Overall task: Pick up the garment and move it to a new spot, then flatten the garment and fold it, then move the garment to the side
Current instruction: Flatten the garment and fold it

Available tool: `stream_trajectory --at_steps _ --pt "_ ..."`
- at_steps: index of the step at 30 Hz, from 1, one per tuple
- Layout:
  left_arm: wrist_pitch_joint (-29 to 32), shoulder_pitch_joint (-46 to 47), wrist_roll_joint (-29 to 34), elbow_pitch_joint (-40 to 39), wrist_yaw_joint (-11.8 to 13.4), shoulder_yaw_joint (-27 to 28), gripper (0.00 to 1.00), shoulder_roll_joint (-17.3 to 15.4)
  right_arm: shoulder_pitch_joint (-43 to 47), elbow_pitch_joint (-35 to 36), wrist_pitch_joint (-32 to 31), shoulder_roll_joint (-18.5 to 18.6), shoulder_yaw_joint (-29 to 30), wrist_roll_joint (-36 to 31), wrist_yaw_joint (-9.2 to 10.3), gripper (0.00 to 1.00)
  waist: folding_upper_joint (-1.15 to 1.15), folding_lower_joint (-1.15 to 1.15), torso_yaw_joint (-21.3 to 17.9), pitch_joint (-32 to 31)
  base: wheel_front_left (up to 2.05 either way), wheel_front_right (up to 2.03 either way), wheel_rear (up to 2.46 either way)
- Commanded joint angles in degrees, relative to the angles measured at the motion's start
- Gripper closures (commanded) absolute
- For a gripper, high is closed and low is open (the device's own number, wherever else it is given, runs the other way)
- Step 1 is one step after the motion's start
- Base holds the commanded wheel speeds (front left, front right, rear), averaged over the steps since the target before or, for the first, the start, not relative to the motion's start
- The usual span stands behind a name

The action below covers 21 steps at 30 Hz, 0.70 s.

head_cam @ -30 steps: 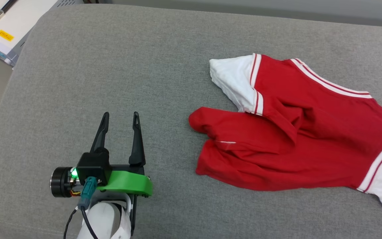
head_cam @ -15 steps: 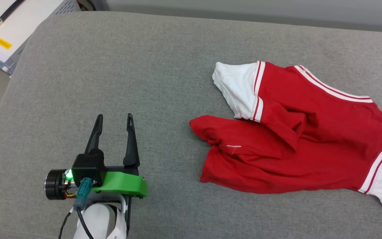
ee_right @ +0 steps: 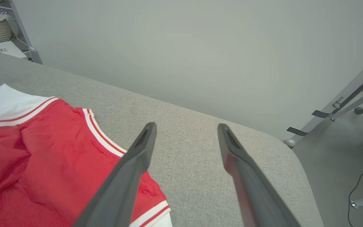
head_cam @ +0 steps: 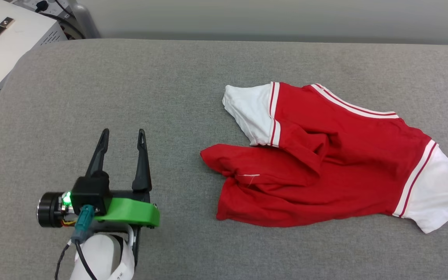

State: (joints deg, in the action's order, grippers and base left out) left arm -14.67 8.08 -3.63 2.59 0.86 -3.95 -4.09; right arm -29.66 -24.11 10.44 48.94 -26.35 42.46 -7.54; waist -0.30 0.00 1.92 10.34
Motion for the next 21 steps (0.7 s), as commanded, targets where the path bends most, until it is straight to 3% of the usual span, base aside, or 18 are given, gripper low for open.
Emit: stream_trajectory --at_steps 1,3,4,8,12,15,21 --pt "-0.33 1.77 0.29 -0.44 -0.74 0.38 0.0 -0.77 1.69 0.86 0.98 -2.07 2.04 -2.23 0.05 0.0 0.3 0.0 -0.47 -0.13 0.0 0.0 0.0" --pt "-0.33 3.25 0.28 -0.43 -1.82 0.62 0.0 -1.48 3.48 2.76 2.21 -6.06 6.93 -6.06 0.05 0.0 0.3 0.0 -0.8 -0.11 0.0 0.0 0.0" --pt "-0.33 5.19 -0.06 0.07 -3.34 0.77 0.0 -2.26 6.1 5.92 2.85 -10.62 12.0 -10.78 0.05 0.0 0.3 0.0 -1.18 -0.02 0.0 0.0 0.0" --pt "-0.33 10.14 -1.06 2.39 -5.95 0.09 0.0 -3.88 10.82 12.4 3.53 -18.43 18.99 -17.48 0.05 0.0 0.3 0.0 -1.83 0.51 0.0 0.0 0.0" --pt "-0.22 17.11 -3.63 6.83 -7.67 -2.01 0.0 -5.78 15.06 18.03 3.45 -24.64 21.09 -21.9 0.05 0.0 0.3 0.0 -2.77 1.44 0.0 0.0 0.0" --pt "2.22 23.35 -6.2 9.75 -8.18 -4.58 0.0 -7.86 17.07 20.14 3.18 -27.31 20.53 -23.53 0.05 0.0 0.3 0.0 -3.7 2.44 0.0 0.0 0.0" --pt "13.14 36.27 -17.26 13.76 -8.32 -14.77 0.0 -12.64 18.8 21.44 2.98 -30.49 17.76 -24.52 0.05 0.0 0.3 0.0 -5.87 5.39 0.0 0.0 0.0"
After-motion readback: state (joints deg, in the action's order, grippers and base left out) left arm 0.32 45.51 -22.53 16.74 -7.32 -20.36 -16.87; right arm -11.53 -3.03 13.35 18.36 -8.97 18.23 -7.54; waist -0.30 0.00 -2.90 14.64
